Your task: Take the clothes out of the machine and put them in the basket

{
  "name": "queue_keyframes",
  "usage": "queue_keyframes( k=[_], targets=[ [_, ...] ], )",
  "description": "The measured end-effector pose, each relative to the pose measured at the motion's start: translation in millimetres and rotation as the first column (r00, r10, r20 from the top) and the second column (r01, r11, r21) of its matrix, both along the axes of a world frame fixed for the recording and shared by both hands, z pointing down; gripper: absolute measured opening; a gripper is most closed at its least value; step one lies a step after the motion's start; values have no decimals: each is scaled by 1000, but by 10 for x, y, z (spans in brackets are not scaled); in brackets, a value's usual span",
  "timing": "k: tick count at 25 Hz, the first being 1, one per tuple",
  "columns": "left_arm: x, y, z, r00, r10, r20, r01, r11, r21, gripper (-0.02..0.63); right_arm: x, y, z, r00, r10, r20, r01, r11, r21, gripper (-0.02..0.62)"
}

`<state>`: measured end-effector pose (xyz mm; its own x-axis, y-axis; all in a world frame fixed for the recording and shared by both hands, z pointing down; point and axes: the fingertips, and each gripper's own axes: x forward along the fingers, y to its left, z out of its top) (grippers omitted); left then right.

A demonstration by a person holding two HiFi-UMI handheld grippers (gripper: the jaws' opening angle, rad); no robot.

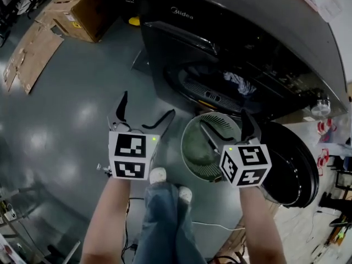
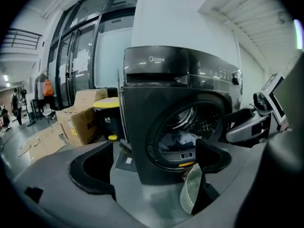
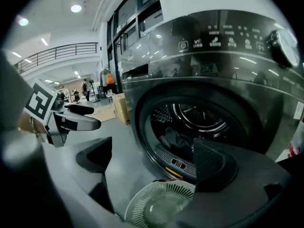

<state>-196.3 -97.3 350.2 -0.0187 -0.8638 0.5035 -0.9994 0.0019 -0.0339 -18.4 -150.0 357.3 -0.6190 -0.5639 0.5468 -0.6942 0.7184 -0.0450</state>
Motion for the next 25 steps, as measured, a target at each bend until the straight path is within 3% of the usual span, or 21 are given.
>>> queue_keyframes(
  k=[7, 12, 20, 25],
  targets=[
    [-83, -277, 545, 1000, 28, 1, -28, 999, -30, 543, -121, -272, 592, 999, 44, 20, -43, 999, -18, 532],
    [-185, -386, 883, 999, -6, -42, 4, 999, -46, 543, -228, -389, 1085, 999, 48, 7, -48, 998, -31, 531],
    [-325, -505, 1202, 999, -27, -46, 24, 998, -64, 543, -298, -916, 1596, 993, 115, 19, -115, 993, -13, 523],
    [-291, -585, 1395, 999, -9, -40, 7, 998, -61, 543, -432, -1219, 1904, 995, 97, -9, -96, 995, 20, 523]
  ],
)
